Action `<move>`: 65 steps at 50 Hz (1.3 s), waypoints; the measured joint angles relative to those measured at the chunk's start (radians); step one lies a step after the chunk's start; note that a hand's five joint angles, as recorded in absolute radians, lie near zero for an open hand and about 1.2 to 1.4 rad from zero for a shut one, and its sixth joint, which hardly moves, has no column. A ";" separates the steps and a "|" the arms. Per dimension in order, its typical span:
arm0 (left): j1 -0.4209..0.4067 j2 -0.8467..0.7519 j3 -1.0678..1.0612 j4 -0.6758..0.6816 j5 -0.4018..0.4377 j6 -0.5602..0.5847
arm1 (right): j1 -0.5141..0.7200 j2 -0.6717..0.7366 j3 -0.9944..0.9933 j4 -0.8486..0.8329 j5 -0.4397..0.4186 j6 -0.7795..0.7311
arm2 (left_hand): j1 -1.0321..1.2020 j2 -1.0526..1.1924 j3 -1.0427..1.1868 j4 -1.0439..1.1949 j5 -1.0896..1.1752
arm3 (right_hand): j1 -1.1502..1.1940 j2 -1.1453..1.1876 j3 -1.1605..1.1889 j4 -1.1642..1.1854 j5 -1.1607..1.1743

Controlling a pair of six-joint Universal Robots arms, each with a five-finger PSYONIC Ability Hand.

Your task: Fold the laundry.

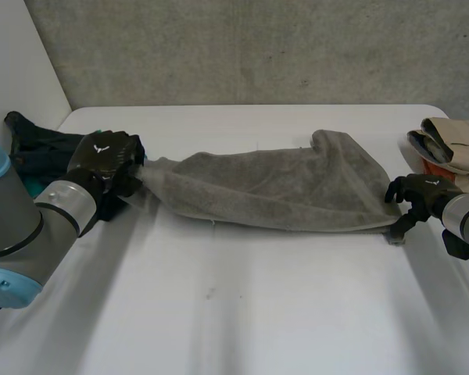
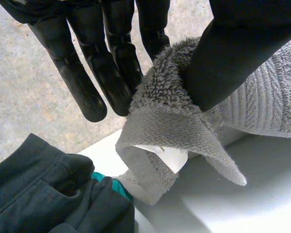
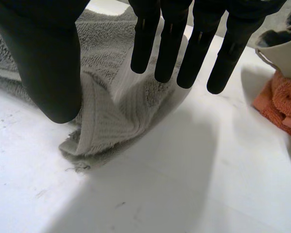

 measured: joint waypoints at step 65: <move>-0.057 -0.096 0.602 0.018 -0.073 0.145 | 0.173 -0.257 -0.313 -0.462 0.366 -0.528 | 0.000 0.000 0.000 0.000 0.000 | 0.524 0.568 0.589 0.596 0.602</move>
